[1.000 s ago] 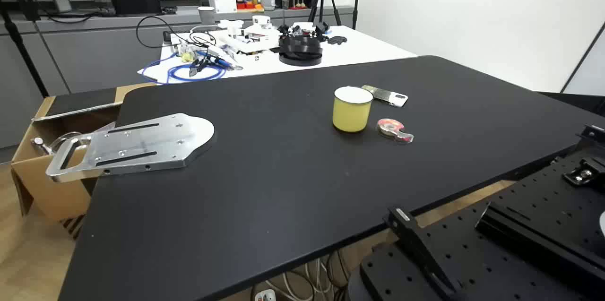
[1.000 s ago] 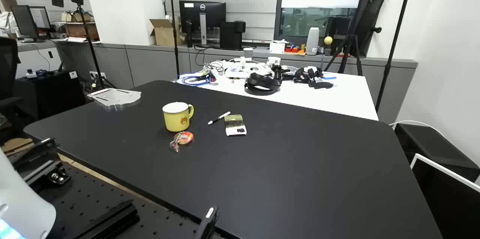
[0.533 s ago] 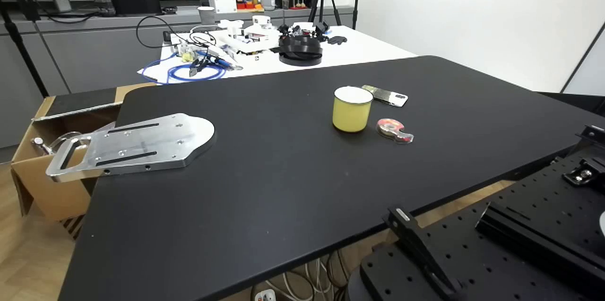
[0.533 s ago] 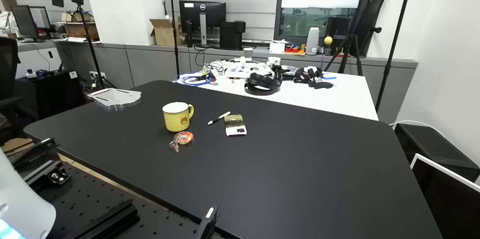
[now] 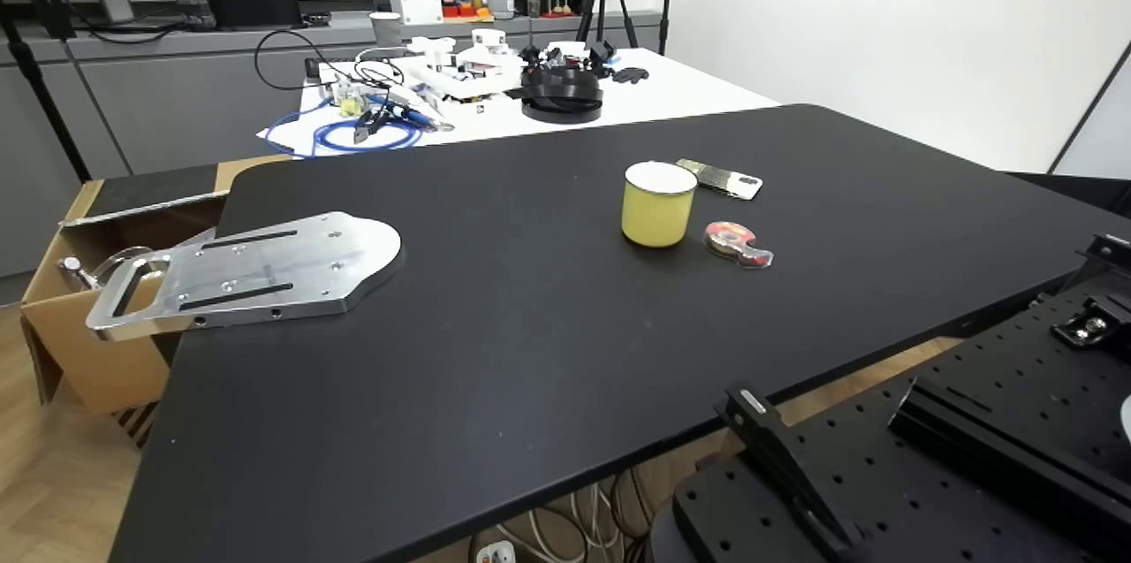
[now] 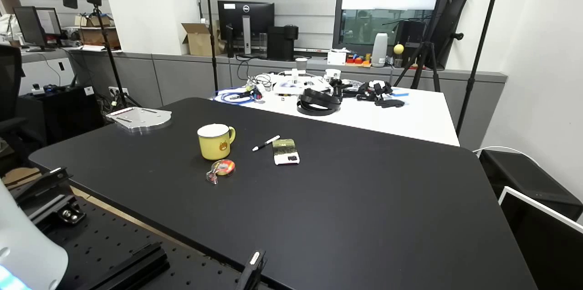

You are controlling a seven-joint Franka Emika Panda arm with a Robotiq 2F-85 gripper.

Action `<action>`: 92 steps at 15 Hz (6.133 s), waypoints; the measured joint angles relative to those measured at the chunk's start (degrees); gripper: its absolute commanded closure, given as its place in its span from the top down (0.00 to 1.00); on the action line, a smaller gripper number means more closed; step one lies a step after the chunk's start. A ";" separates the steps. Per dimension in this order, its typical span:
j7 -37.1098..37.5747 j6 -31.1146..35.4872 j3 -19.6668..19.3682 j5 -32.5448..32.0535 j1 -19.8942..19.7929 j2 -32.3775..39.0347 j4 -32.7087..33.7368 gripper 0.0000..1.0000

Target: Pick up the pen from the table and put it in the yellow cup. Pick up the pen from the yellow cup and put it on the table

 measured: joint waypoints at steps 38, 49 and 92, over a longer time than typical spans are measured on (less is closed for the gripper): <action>-24.22 41.58 -17.83 -7.32 -8.44 37.73 14.81 1.00; -23.55 43.17 -17.90 -4.68 -8.51 38.12 15.14 1.00; -19.87 49.58 -19.72 -3.41 -5.96 67.52 25.92 1.00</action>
